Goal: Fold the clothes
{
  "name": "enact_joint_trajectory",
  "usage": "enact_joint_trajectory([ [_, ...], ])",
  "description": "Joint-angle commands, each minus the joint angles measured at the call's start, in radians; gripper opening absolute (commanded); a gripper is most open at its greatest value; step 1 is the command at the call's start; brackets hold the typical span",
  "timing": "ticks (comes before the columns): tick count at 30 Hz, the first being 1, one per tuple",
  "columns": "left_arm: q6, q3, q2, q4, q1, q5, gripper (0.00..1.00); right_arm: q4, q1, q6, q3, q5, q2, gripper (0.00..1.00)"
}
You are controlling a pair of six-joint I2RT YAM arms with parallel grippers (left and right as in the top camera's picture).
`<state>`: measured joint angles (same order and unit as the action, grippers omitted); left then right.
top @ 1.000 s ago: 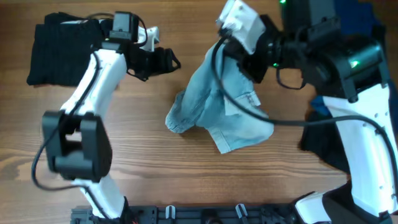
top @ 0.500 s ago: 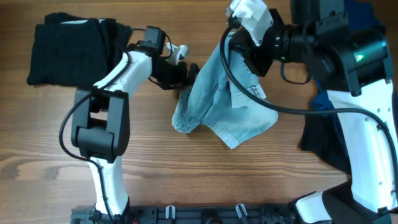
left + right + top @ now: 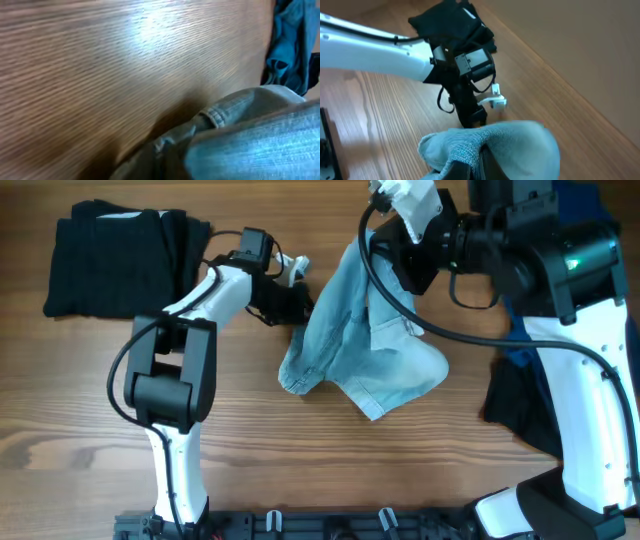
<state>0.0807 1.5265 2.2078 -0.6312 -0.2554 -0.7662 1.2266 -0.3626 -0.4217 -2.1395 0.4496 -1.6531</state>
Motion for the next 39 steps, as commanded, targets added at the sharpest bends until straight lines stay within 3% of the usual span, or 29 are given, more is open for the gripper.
enact_joint_trajectory([
  [1, 0.043, 0.009, 0.018, 0.032, -0.009, -0.042, 0.04, -0.030, 0.003, 0.037, -0.005, 0.045, 0.003, 0.04],
  [7, 0.043, 0.030, -0.052, 0.037, 0.050, -0.076, 0.04, -0.042, 0.004, 0.039, -0.005, 0.044, 0.003, 0.04],
  [21, 0.043, 0.095, -0.420, 0.037, 0.262, -0.029, 0.04, -0.059, 0.119, 0.041, -0.005, 0.027, -0.026, 0.04],
  [31, 0.039, 0.095, -0.441, -0.002, 0.257, -0.024, 0.04, -0.058, 0.123, 0.063, -0.005, -0.062, -0.098, 0.04],
  [39, 0.031, 0.095, -0.441, -0.063, 0.230, 0.084, 0.05, -0.229, 0.198, 0.271, -0.005, -0.233, -0.270, 0.06],
])
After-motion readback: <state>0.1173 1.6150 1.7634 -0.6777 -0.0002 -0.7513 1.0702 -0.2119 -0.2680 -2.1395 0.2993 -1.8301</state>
